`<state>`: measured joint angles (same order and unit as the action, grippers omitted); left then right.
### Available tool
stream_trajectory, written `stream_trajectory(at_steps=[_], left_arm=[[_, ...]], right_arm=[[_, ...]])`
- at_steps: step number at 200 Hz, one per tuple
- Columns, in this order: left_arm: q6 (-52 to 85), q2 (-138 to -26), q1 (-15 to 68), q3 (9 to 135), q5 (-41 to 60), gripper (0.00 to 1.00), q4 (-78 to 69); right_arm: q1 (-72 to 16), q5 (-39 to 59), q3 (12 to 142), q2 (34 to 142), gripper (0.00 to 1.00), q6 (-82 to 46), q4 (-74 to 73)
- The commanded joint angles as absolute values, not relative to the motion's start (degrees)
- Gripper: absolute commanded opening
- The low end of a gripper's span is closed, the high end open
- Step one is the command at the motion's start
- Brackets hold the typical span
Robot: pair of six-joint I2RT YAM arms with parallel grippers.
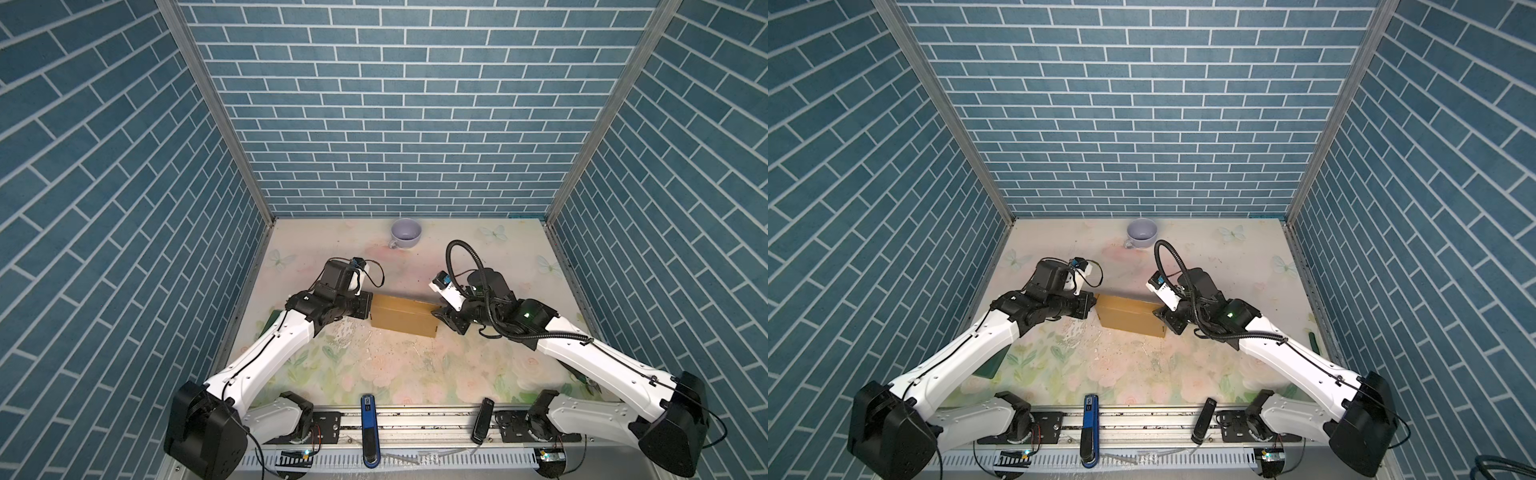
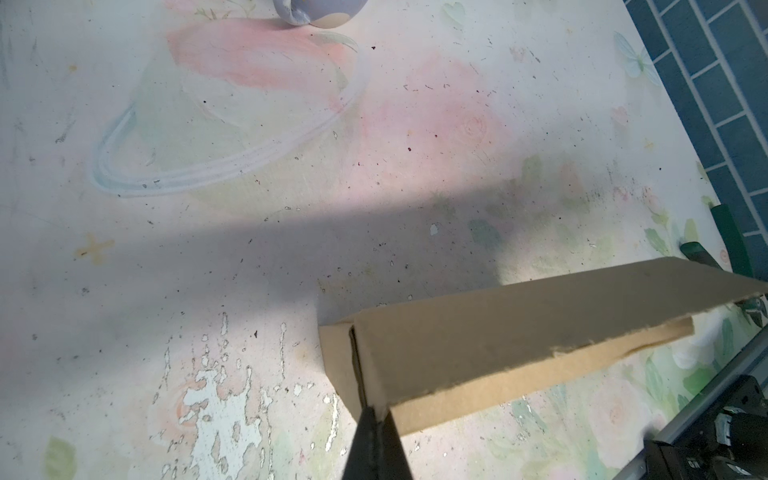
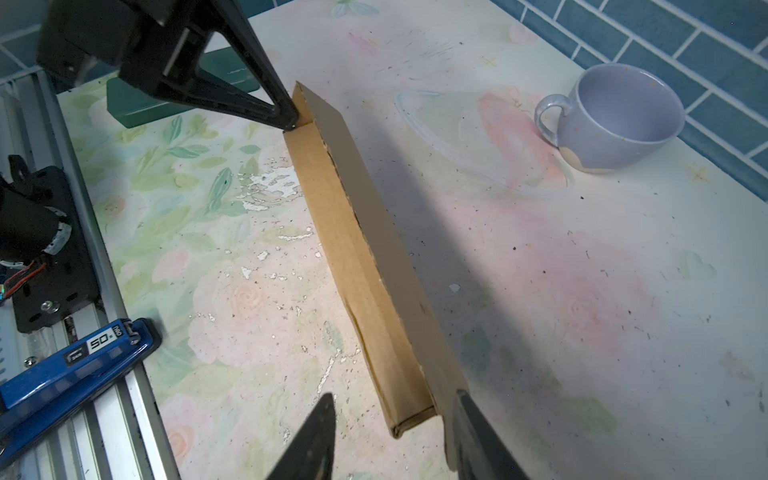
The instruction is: Fold the paper box
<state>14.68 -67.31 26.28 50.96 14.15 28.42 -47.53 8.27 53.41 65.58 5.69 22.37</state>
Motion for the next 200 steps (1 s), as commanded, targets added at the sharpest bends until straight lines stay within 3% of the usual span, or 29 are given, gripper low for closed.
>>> stream_trajectory(at_steps=[1, 36, 200], left_arm=[[15.3, -67.8, 26.6, 52.5, 13.7, 0.00, 30.1], [15.3, -67.8, 26.6, 52.8, 14.1, 0.00, 30.3], [14.8, -70.9, 26.6, 55.8, 15.3, 0.00, 33.2]], right_arm=[[-47.8, 4.7, 52.7, 64.0, 0.44, 3.1, 24.2], [-47.6, 0.1, 52.4, 63.3, 0.39, 1.2, 25.0], [-47.6, -1.6, 52.0, 67.0, 0.30, -2.5, 26.9]])
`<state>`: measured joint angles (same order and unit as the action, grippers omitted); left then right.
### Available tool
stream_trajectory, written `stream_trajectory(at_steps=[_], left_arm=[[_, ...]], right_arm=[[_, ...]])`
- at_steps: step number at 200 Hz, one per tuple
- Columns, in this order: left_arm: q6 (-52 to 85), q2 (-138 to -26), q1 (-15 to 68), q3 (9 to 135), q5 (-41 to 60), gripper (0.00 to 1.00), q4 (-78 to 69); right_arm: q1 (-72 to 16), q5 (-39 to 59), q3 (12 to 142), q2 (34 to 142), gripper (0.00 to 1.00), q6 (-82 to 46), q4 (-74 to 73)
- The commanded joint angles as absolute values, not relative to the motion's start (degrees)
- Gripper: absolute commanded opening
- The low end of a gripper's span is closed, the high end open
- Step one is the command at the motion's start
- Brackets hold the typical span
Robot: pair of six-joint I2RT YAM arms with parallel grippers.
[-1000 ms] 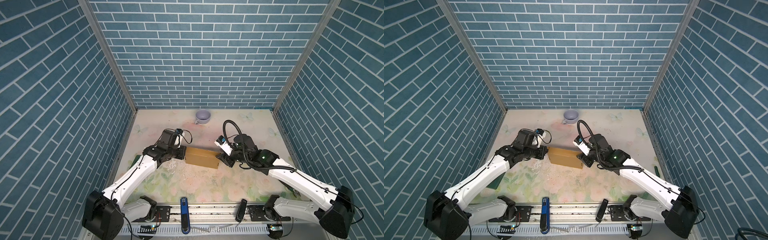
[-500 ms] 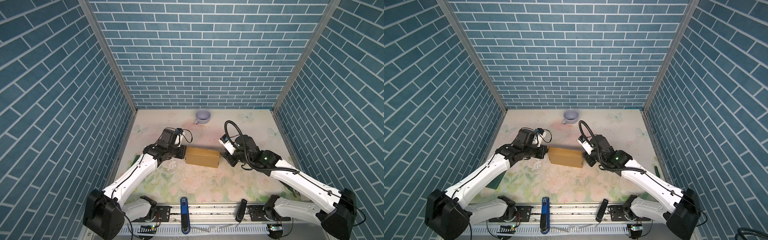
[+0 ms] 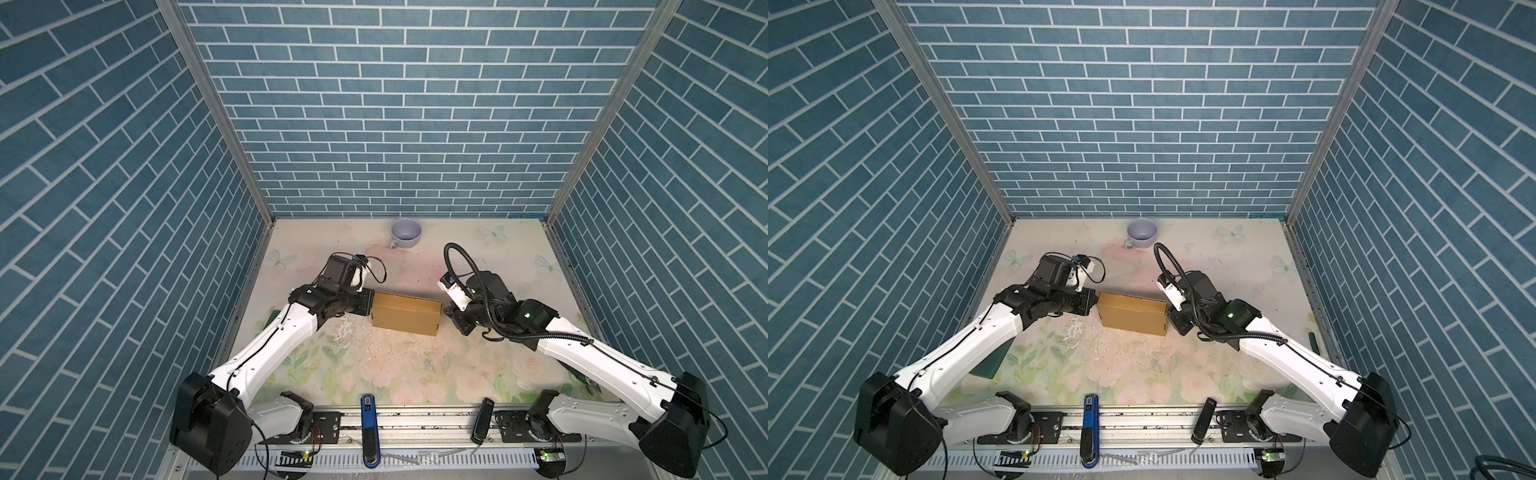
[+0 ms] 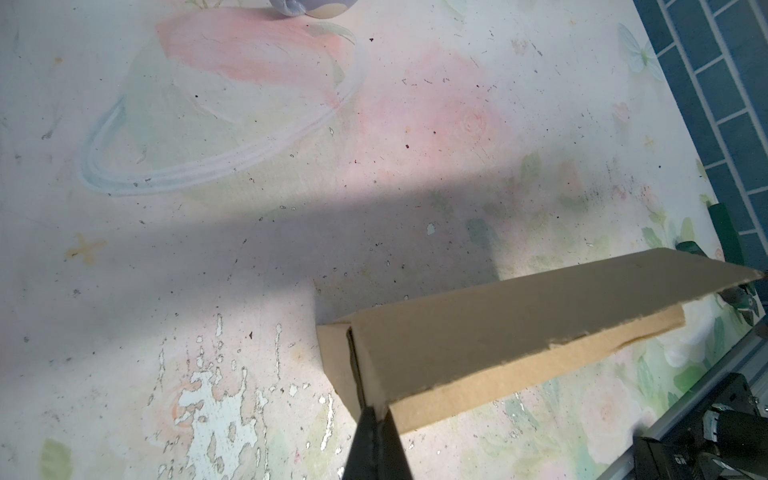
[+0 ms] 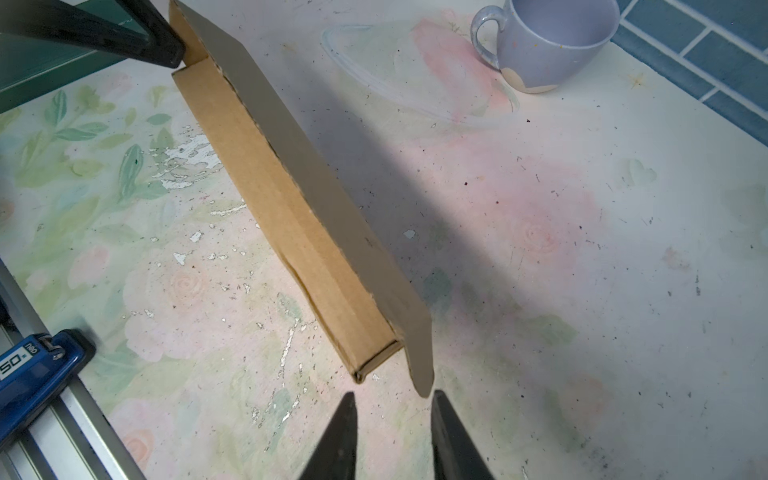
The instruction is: Fold the paper box
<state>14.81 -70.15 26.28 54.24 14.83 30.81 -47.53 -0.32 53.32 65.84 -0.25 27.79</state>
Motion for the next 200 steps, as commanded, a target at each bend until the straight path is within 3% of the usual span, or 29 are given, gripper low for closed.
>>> stream_trajectory(at_steps=[1, 200], left_arm=[[14.8, -70.8, 26.6, 55.8, 15.3, 0.00, 33.2], [15.0, -72.6, 26.6, 57.8, 15.8, 0.00, 35.8]], right_arm=[[-47.6, -1.6, 51.9, 67.1, 0.30, -2.5, 26.9], [-45.4, 1.6, 51.8, 70.1, 0.12, -4.8, 23.7]])
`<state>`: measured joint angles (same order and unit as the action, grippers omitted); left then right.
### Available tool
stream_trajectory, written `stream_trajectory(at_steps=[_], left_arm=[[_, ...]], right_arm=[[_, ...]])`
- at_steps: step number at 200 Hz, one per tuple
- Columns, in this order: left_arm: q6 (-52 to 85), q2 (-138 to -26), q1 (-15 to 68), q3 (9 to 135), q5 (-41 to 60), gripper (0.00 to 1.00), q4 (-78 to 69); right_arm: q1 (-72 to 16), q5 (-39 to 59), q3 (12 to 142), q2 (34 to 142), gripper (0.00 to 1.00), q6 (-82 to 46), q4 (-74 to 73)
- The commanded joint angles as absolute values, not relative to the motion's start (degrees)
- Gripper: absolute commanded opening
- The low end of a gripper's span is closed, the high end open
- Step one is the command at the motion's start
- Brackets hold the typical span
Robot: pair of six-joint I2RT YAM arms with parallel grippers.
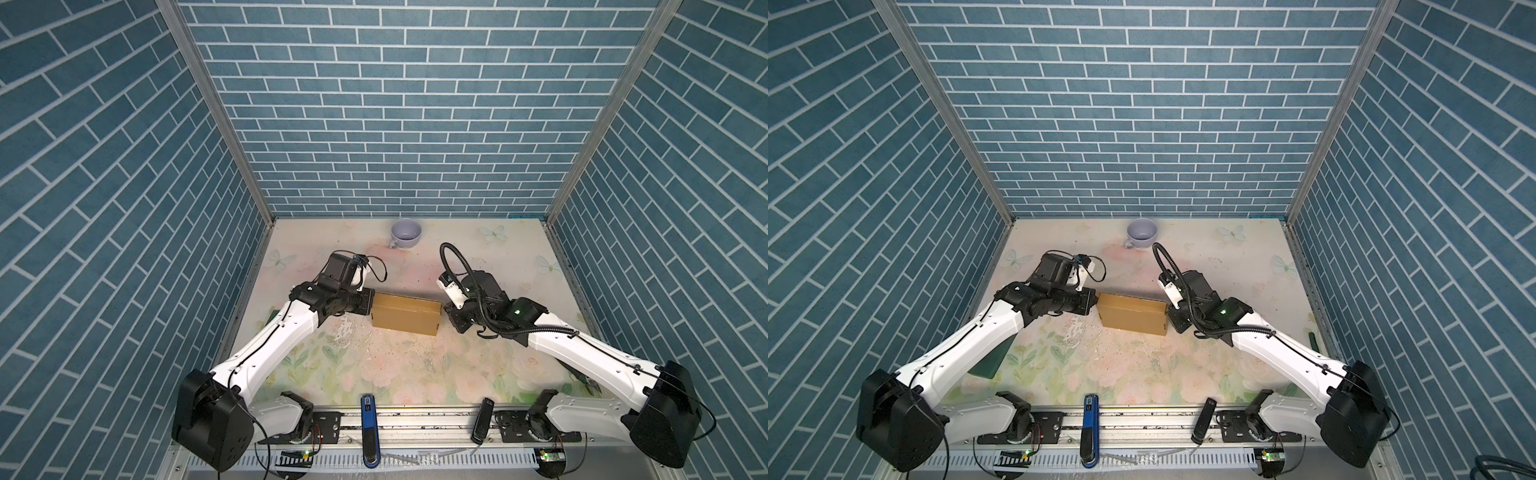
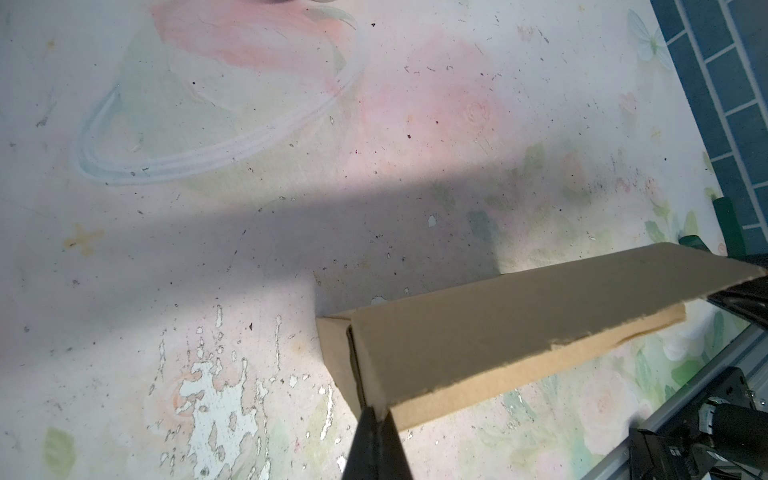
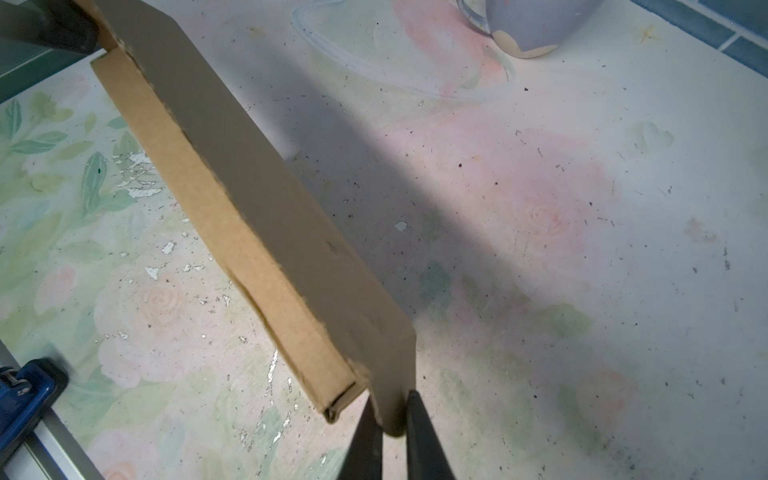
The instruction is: Fold the paper box
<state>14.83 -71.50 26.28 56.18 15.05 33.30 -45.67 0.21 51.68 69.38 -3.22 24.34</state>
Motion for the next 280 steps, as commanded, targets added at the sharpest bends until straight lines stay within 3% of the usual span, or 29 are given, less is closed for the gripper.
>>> stream_trajectory(at_steps=[1, 126, 280], left_arm=[[14.9, -72.7, 26.6, 57.8, 15.9, 0.00, 35.8], [15.0, -73.4, 26.6, 59.2, 17.6, 0.00, 37.1], [15.2, -75.2, 26.6, 61.8, 19.6, 0.00, 39.4]], right_arm=[[-45.4, 1.7, 51.9, 70.1, 0.12, -4.8, 23.7], [-45.4, 4.7, 57.3, 70.9, 0.11, -8.6, 27.2], [-45.5, 8.0, 59.3, 71.5, 0.16, -12.8, 26.6]])
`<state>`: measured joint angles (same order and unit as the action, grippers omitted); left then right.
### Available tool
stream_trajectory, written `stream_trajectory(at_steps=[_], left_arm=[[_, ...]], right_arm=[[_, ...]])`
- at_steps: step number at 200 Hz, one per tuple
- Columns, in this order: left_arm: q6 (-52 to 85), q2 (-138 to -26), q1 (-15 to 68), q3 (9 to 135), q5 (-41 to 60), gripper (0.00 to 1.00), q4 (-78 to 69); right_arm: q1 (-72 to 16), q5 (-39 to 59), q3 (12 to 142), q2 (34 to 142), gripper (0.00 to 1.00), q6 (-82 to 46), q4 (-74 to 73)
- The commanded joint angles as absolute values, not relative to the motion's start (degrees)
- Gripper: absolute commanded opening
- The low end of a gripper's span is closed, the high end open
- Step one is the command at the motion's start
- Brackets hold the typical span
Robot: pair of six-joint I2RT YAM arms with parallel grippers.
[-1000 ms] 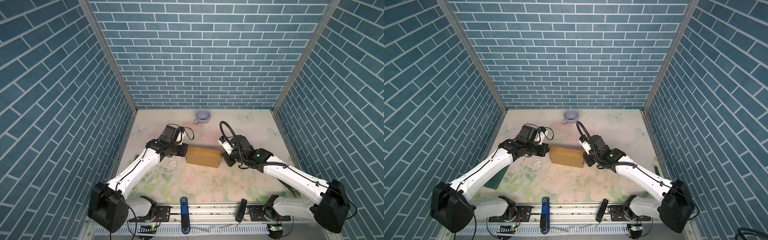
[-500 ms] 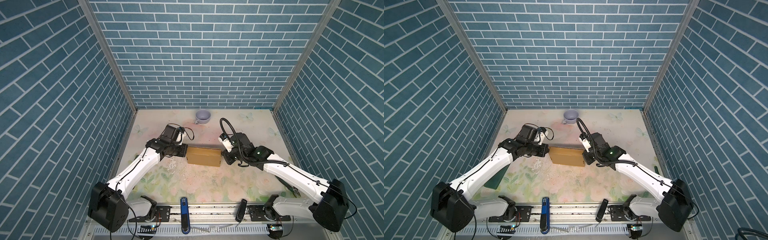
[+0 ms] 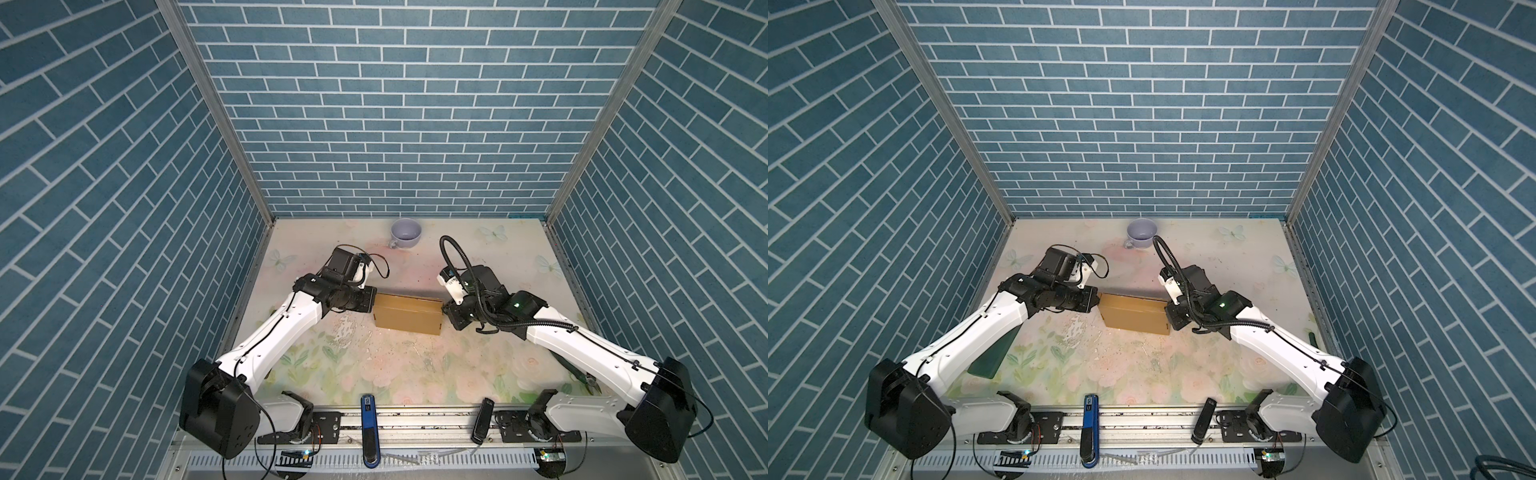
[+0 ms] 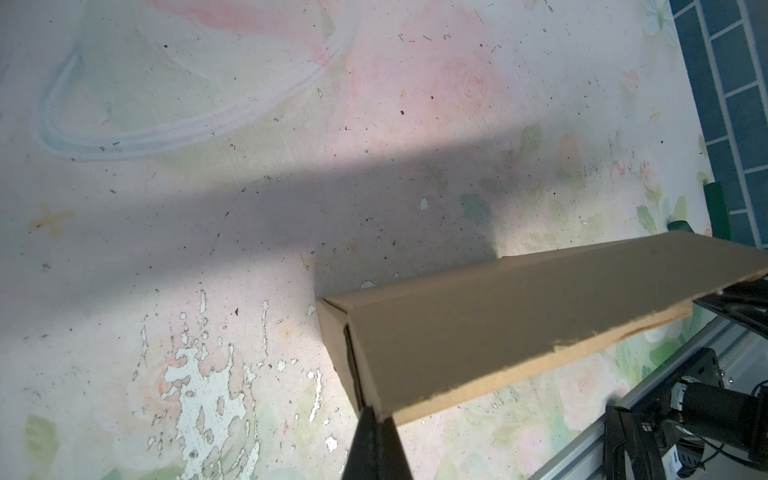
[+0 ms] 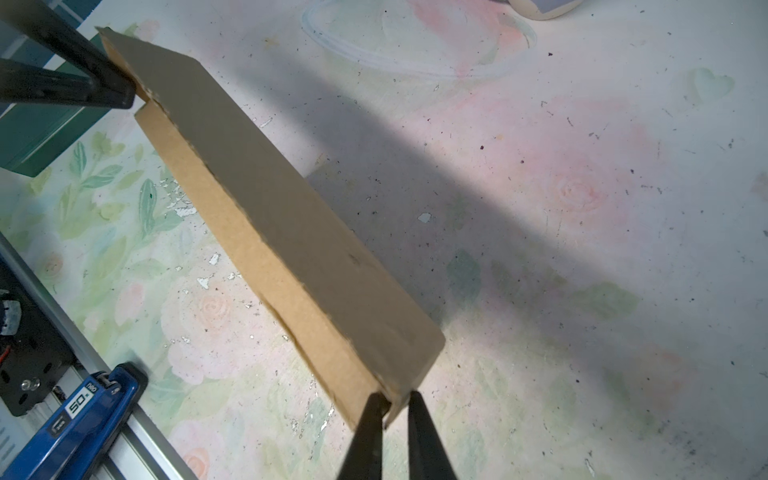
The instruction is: Fold the paper box
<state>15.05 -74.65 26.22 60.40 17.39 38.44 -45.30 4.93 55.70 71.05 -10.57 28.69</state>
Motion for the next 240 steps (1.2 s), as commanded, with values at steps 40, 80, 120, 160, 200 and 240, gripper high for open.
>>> stream_trajectory(at_steps=[40, 80, 120, 160, 200, 240], left_arm=[[15.1, -75.6, 26.6, 62.8, 19.7, 0.00, 40.5], [15.2, -76.2, 26.6, 63.1, 19.8, 0.00, 41.0], [15.3, -76.3, 26.6, 63.3, 19.5, 0.00, 41.7], [15.2, -76.9, 26.6, 64.0, 19.7, 0.00, 42.5], [15.1, -77.8, 26.6, 65.2, 19.7, 0.00, 43.8], [15.4, -78.3, 26.6, 66.3, 19.7, 0.00, 44.6]], right_arm=[[-45.5, 8.0, 59.3, 71.3, 0.20, -13.5, 26.6], [-45.4, 8.0, 59.3, 70.7, 0.24, -14.0, 26.5], [-45.4, 7.6, 59.7, 70.3, 0.25, -14.2, 26.8], [-45.4, 7.0, 59.8, 70.1, 0.26, -14.3, 27.3], [-45.5, 6.6, 59.6, 70.2, 0.27, -14.4, 27.6], [-45.4, 6.5, 59.1, 70.4, 0.29, -14.4, 27.6]])
